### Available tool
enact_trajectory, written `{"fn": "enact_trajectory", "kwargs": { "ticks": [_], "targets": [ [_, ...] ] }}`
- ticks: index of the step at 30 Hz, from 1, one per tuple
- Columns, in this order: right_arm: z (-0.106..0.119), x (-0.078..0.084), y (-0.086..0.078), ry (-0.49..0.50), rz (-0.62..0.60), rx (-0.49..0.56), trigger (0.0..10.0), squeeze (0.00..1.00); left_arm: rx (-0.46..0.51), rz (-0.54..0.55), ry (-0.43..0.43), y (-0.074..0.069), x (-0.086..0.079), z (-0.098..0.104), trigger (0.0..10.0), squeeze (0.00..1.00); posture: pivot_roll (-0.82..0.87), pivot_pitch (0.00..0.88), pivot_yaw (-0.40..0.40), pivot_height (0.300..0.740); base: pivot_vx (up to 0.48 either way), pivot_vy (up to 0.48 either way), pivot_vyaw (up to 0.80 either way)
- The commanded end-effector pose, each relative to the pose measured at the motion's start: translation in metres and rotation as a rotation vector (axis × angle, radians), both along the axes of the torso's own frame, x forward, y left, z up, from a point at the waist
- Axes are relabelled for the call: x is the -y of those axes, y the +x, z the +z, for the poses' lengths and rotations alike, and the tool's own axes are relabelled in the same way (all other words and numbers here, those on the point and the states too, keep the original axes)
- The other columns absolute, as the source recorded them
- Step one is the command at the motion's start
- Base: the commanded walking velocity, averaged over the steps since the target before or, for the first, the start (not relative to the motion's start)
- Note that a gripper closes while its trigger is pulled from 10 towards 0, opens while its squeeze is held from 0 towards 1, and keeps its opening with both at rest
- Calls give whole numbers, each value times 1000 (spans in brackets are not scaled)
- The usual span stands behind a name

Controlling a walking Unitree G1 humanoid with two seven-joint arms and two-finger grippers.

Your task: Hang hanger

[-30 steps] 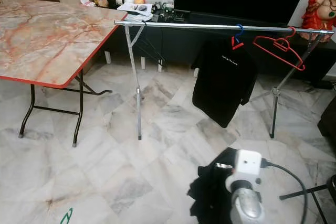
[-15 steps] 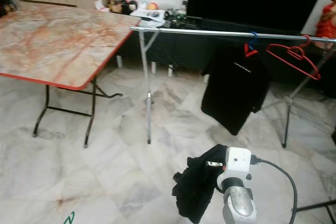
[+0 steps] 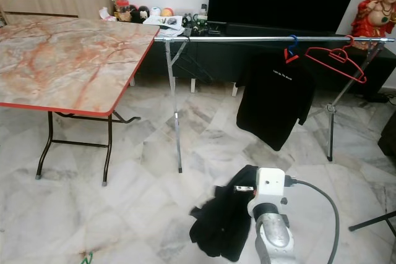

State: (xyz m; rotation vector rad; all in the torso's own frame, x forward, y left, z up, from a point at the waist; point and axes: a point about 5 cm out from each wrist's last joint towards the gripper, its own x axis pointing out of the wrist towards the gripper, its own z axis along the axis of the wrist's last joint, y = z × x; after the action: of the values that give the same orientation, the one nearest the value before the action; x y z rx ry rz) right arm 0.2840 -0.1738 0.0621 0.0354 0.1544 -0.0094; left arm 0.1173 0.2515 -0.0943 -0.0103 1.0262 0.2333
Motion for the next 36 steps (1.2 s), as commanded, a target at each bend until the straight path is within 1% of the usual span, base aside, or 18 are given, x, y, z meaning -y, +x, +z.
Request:
{"fn": "enact_trajectory", "kwargs": {
  "ticks": [1,16,22,36],
  "targets": [
    [11,-8,7,3,27,49,10000,0,-25,-5,12,-7,-5,-1,10000,0,107,68,-62,740,0,480,0],
    [18,-11,15,-3,35,74,10000,0,-24,9,18,-8,-8,0,10000,0,97,94,-69,740,0,480,0],
    [19,-8,17,-10,31,81,10000,0,-29,16,11,-9,-6,-1,10000,0,91,101,-75,740,0,480,0],
    [22,-9,21,-12,31,88,10000,0,-49,27,-3,-13,0,-4,10000,0,93,110,-87,740,0,480,0]
  ]
}}
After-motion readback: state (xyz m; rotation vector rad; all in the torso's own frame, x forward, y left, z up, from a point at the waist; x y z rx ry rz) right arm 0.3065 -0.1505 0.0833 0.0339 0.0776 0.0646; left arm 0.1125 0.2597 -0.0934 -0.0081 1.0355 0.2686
